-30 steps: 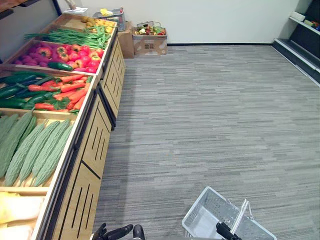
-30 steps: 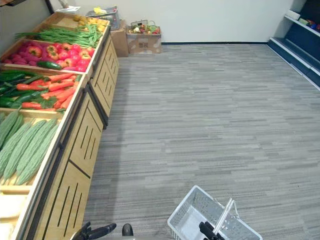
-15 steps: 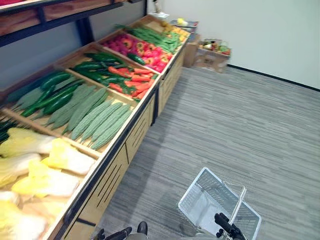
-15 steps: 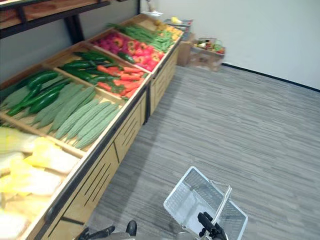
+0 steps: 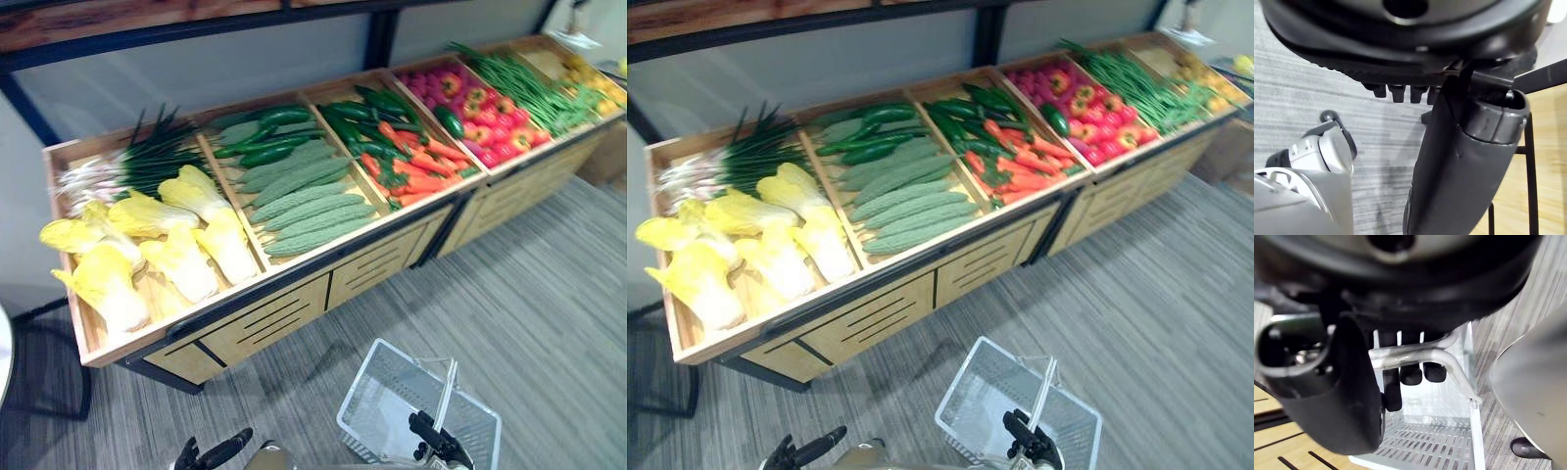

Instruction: Pick vegetable in the basket

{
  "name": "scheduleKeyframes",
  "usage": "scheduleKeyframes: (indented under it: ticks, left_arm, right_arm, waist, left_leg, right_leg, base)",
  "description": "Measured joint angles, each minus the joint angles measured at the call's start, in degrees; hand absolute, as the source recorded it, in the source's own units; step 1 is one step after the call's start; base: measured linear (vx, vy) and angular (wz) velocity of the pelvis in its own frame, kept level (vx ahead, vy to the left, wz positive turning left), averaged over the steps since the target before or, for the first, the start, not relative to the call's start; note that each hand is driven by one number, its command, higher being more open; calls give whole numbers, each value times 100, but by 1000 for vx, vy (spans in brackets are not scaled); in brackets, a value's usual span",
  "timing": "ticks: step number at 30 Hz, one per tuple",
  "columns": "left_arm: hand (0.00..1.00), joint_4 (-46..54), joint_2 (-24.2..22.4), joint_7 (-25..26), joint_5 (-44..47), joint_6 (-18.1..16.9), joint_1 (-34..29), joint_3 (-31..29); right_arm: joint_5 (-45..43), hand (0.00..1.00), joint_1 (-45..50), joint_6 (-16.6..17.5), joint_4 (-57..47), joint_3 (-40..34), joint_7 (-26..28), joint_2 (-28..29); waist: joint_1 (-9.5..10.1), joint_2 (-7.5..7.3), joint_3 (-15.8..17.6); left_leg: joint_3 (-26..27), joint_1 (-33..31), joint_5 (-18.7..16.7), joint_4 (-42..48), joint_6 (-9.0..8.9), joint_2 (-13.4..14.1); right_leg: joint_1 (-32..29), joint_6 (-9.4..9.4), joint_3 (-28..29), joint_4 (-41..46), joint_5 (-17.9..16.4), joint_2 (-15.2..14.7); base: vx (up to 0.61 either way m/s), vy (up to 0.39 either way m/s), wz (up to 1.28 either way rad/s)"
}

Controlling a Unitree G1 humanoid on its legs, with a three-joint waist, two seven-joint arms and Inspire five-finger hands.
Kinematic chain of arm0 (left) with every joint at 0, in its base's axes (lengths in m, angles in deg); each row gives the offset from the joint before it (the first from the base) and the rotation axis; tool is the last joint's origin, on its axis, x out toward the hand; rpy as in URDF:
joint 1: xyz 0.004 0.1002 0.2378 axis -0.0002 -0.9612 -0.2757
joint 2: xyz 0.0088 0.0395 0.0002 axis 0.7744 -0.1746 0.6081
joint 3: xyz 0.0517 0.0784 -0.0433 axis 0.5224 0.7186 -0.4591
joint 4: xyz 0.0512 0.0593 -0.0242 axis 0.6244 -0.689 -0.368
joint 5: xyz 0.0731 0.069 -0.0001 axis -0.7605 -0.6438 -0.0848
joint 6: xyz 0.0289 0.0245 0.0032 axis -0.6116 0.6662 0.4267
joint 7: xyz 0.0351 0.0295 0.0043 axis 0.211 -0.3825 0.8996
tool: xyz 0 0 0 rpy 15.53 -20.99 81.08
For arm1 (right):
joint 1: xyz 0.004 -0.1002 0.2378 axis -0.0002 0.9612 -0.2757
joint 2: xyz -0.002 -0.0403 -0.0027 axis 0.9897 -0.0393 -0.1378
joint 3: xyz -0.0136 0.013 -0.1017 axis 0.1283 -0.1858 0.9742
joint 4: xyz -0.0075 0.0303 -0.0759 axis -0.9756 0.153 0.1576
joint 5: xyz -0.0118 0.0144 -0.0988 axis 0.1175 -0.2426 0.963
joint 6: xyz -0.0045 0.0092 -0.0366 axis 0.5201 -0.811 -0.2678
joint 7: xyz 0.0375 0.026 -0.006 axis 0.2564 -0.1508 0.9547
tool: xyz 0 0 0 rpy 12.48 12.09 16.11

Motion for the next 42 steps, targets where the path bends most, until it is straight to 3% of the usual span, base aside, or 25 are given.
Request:
scheduleKeyframes:
  ticks: [1, 2, 3, 4, 5, 7, 9, 10, 13, 14, 16, 19, 22, 24, 25, 26, 27, 30, 32, 36, 39, 42]
  left_arm:
    - [100, -21, -73, 28, 15, 7, 37, -7]
    - [100, -127, -166, 47, 54, -2, 120, -35]
    - [100, -250, -163, 26, 111, 10, 288, -35]
    - [100, -245, -223, 15, 87, 0, 301, 19]
    - [100, -241, -164, -85, 89, -9, 302, 109]
    - [100, -292, -124, -45, 101, -12, 411, 124]
    - [100, -350, -80, 7, 100, -18, 473, 352]
    - [100, -433, -48, -5, 96, -17, 495, 430]
    - [100, -640, 47, -20, 5, 4, 484, 621]
    - [100, -658, 193, -20, -129, 8, 441, 765]
    - [100, -681, 314, -31, -146, 17, 354, 835]
    - [100, -745, 416, -28, -236, 32, 211, 858]
    - [100, -750, 477, -12, -242, 30, 186, 967]
    - [100, -772, 389, -11, -248, 30, 221, 958]
    - [100, -819, 393, -3, -248, 25, 197, 942]
    - [100, -872, 462, -4, -237, 27, 178, 912]
    - [100, -921, 493, -3, -248, 35, 265, 910]
    - [100, -954, 201, -18, -238, 36, 286, 857]
    - [100, -947, 157, -32, -238, 28, 289, 833]
    - [100, -914, 176, -21, -232, 22, 277, 829]
    - [100, -839, 234, -14, -231, 13, 275, 828]
    - [100, -833, 264, -14, -232, 12, 283, 833]
  right_arm:
    - [0, 0, -35, 8, -65, 11, 8, -47]
    - [-1, 0, -26, 92, -149, 24, 4, -56]
    - [-19, 0, -40, 140, -23, -70, -26, -8]
    - [-19, 0, 13, 151, 28, -138, -58, -8]
    - [-20, 0, 131, 190, 58, -221, -66, -8]
    - [-21, 0, 189, 222, 67, -291, -67, -18]
    - [-21, 0, 215, 237, 102, -369, -59, -77]
    - [-20, 0, 212, 236, 153, -410, -52, -96]
    - [-19, 0, 224, 208, 368, -555, -64, -82]
    - [-18, 0, 233, 179, 539, -564, -64, 21]
    - [-21, 0, 195, 171, 620, -688, -74, 146]
    - [-3, 0, 253, 158, 715, -739, -111, 215]
    - [10, 0, 252, 160, 715, -713, -120, 187]
    - [-1, 0, 198, 166, 607, -713, -99, 126]
    - [1, 0, 194, 156, 582, -707, -82, 126]
    - [39, 0, 189, 156, 574, -696, -50, 167]
    - [110, 0, 168, 156, 644, -706, -53, 128]
    - [116, 0, 177, 139, 704, -712, -66, -81]
    - [117, 0, 144, 133, 748, -707, -71, -149]
    - [114, 0, 25, 84, 811, -674, -95, -116]
    - [120, 0, -21, 84, 796, -480, -119, -111]
    - [111, 0, -28, 93, 753, -486, -144, -97]
  waist:
    - [-7, 92, -6]
    - [11, 103, -45]
    - [-70, 167, 35]
    - [-92, 120, -28]
    - [-153, 66, -92]
    - [-356, 27, -84]
    - [-424, 29, -108]
    - [-426, 40, -116]
    - [-520, 65, -245]
    - [-531, -94, -300]
    - [-524, -233, -368]
    - [-535, -334, -448]
    - [-538, -297, -453]
    - [-586, -58, -362]
    - [-615, -35, -374]
    - [-618, -167, -384]
    - [-682, -162, -369]
    - [-675, 51, -300]
    - [-674, 114, -304]
    - [-658, 79, -269]
    - [-632, -25, -204]
    - [-631, -77, -137]
  left_leg:
    - [16, 34, 37, -135, -63, 180]
    - [139, 52, 101, -333, -232, 263]
    - [353, 182, 223, -488, -268, 394]
    - [605, 216, 366, -576, -246, 458]
    - [1225, 254, 623, -740, -228, 515]
    - [2660, 198, 762, -776, -232, 593]
    - [4528, 335, 771, -927, -242, 653]
    - [4805, 447, 824, -1061, -227, 592]
    - [4779, 942, 1201, -2124, -246, 416]
    - [4698, 1062, 1335, -2422, -249, 347]
    - [4703, 1143, 1342, -2524, -249, 310]
    - [4708, 1319, 1343, -2585, -247, 264]
    - [4713, 1403, 1343, -2581, -247, 327]
    - [4701, 1494, 1343, -2560, -245, 575]
    - [4706, 1507, 1343, -2559, -246, 610]
    - [4749, 1537, 1306, -2567, -296, 502]
    - [4709, 1548, 1202, -2604, -432, 530]
    - [4730, 1623, 1213, -2624, -445, 649]
    - [4735, 1649, 1213, -2638, -445, 661]
    - [4711, 1679, 1213, -2658, -445, 606]
    - [4660, 1738, 1202, -2658, -423, 495]
    - [4514, 1804, 1146, -2630, -306, 353]
  right_leg:
    - [-173, -213, 66, -71, -193, 8]
    - [-11, -49, 302, -1841, 435, -274]
    - [335, -55, -182, -2193, 960, -368]
    - [429, -59, -313, -2260, 957, -406]
    - [606, -59, -557, -2379, 956, -465]
    - [882, -67, -1044, -2559, 951, -632]
    - [1023, -118, -1325, -2692, 923, -762]
    - [1074, -188, -1375, -2701, 881, -768]
    - [1184, -197, -1393, -2756, 857, -669]
    - [1211, -196, -1365, -2763, 857, -678]
    - [1246, -196, -1313, -2766, 858, -692]
    - [1349, -137, -1128, -2711, 919, -719]
    - [1307, -132, -972, -2475, 1019, -682]
    - [963, -139, -713, -1865, 964, -532]
    - [1058, -129, -611, -2283, 770, -471]
    - [1245, -70, -466, -3322, 1348, -563]
    - [1337, 57, -400, -3483, 1265, -543]
    - [1304, 42, -366, -3367, 1275, -421]
    - [1307, 41, -324, -3367, 1275, -401]
    - [1318, 41, -322, -3343, 1275, -448]
    - [1387, 45, -368, -3305, 1273, -566]
    - [1279, 217, -463, -2696, 1131, -773]
  base:
    - [130, -275, 26]
    - [158, -310, 45]
    - [157, -317, 68]
    - [131, -306, 99]
    - [75, -202, 107]
    - [58, -189, 123]
    - [92, -78, 91]
    - [116, 22, 49]
    - [133, 66, 46]
    - [159, 62, 47]
    - [98, 27, 12]
    - [84, 24, 0]
    - [45, -7, -3]
    - [1, -65, -17]
    - [-7, -103, -21]
    - [18, -149, 1]
    - [32, -161, 1]
    - [-22, -120, -8]
    - [-20, -60, -9]
    - [-15, -8, 0]
    - [-25, 47, 9]
    - [-25, 82, 22]
